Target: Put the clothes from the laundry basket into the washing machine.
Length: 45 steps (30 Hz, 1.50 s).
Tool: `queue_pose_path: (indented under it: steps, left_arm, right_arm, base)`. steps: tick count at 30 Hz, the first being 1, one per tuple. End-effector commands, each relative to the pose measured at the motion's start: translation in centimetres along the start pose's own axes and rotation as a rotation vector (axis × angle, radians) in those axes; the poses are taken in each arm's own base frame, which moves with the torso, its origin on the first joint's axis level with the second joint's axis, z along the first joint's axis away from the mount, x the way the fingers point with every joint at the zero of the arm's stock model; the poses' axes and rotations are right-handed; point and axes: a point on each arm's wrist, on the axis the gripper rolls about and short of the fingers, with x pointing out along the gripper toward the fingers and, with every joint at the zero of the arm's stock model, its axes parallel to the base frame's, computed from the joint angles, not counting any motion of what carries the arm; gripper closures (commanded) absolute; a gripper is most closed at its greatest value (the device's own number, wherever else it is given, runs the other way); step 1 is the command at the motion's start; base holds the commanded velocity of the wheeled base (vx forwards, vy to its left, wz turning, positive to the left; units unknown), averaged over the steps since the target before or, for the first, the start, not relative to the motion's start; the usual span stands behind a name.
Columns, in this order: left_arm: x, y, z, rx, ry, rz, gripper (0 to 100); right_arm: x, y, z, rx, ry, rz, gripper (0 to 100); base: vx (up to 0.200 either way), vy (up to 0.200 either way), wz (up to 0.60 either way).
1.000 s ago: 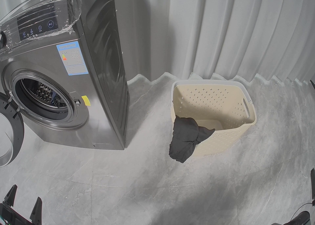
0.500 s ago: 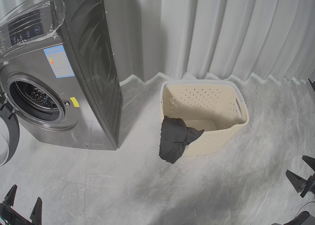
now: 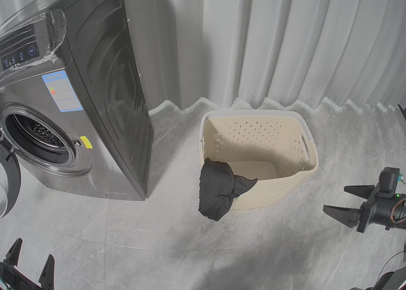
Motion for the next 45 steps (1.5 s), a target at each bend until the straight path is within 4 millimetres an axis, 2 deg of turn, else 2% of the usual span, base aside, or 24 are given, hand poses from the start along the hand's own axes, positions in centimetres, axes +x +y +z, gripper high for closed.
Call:
queue_pose_path:
  steps: [1,7,10,19,24,32,45]
  left_arm:
    - [0.0,0.0,-0.5,-0.005,0.002,0.002,0]
    - [0.0,0.0,-0.5,-0.001,0.002,0.000,0]
    - [0.0,0.0,-0.5,0.002,0.002,0.000,0]
    - [0.0,0.0,-0.5,-0.002,0.002,0.002,0]
    - [0.0,0.0,-0.5,-0.002,0.003,0.003,0]
    - [0.0,0.0,-0.5,0.001,0.003,0.003,0]
    - [0.0,0.0,-0.5,-0.002,0.003,0.003,0]
  right_arm:
    - [7.2,0.4,-0.5,0.034,0.132,0.040,0]
    - [10.0,1.1,-1.6,0.020,0.162,0.001,0]
    - [10.7,1.0,-1.8,0.018,0.165,-0.001,0]
    - [13.9,0.8,-2.6,0.013,0.166,-0.027,0]
    - [16.4,0.6,-3.1,0.008,0.153,-0.025,0]
    - [18.7,0.6,-4.6,-0.007,0.192,-0.065,0]
    - [21.9,0.0,-5.3,-0.005,0.205,-0.096,0]
  base:
    - [0.000,0.000,0.00]
    - [0.000,0.100,0.00]
    - [0.000,0.200,0.00]
    - [0.000,0.000,0.00]
    - [0.000,0.000,0.00]
    - [0.000,0.000,0.00]
    - [0.000,0.000,0.00]
